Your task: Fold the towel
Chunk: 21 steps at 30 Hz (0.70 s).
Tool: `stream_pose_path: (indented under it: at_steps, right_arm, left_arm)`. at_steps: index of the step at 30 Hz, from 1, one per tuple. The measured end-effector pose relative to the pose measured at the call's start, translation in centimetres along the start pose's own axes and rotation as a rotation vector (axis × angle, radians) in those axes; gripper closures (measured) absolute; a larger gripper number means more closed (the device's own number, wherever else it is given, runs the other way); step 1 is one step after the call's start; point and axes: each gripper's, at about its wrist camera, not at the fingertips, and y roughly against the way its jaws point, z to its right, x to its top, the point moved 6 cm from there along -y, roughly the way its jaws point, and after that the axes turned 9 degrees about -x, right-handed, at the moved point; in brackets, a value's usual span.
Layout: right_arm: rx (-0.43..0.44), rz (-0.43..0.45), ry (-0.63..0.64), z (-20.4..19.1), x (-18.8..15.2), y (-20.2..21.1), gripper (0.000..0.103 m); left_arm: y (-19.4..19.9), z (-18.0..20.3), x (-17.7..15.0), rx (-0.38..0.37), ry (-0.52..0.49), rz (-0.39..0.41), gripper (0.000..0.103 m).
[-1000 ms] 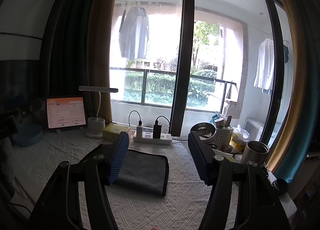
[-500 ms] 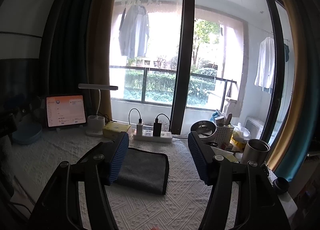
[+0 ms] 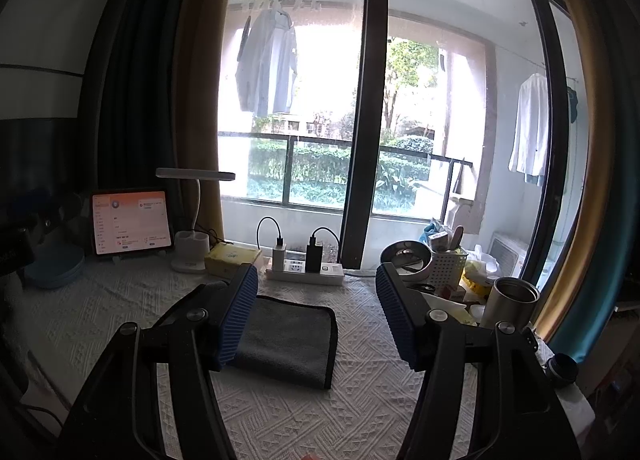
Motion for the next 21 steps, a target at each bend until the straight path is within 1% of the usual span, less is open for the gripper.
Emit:
stream_pose_path:
  at_steps: [21]
  right_arm:
    - [-0.003,-0.004,-0.001,0.16,0.08,0.07,0.038]
  left_arm:
    - [-0.05,-0.17,-0.50,0.003,0.003,-0.008,0.005]
